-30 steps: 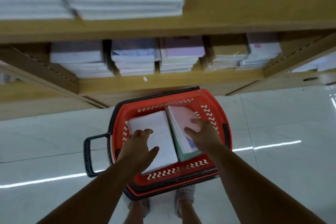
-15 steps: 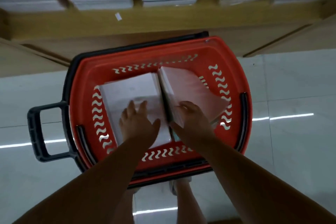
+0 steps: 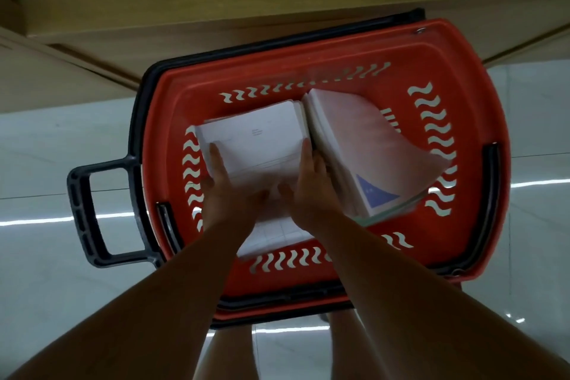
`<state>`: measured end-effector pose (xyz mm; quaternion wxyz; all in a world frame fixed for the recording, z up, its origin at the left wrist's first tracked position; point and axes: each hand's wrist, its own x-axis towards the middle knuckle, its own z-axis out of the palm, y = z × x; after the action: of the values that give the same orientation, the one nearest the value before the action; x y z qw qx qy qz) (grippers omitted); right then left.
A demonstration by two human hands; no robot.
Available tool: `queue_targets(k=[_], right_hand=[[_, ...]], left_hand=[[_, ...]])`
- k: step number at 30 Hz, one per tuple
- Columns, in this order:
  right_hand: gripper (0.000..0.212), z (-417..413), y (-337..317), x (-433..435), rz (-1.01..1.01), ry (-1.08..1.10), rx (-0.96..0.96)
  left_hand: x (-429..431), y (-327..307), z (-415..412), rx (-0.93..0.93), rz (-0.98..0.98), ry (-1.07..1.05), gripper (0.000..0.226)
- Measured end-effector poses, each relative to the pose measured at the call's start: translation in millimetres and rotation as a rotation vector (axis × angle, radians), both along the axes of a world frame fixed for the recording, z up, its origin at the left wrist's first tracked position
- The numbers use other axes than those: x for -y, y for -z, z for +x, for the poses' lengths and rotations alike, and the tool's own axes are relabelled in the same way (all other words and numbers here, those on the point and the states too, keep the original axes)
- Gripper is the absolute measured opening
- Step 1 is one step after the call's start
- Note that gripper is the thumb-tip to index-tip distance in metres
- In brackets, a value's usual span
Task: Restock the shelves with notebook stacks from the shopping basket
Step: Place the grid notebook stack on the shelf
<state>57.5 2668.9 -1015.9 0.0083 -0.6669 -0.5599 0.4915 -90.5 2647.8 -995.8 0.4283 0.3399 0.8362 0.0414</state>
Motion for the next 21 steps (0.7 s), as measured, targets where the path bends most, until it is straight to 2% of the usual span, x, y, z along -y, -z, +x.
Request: queue_targets(k=[2, 6, 15, 21], right_hand=[[0.108, -1, 6, -1, 0.017, 0.030, -0.012], [0.116, 1, 15, -4, 0.028, 0.058, -0.052], [0.119, 3, 26, -3, 0.068, 0.089, -0.048], [0.118, 2, 26, -6, 0.053, 0.101, -0.008]], left_hand=[[0, 3, -1, 0.060, 0.055, -0.105, 0.131], [1, 8, -5, 0.169, 0.167, -0.225, 0.131], [6, 12, -9, 0.344, 0.254, -0.335, 0.127], [6, 11, -10, 0.396, 0.295, -0.331, 0.116]])
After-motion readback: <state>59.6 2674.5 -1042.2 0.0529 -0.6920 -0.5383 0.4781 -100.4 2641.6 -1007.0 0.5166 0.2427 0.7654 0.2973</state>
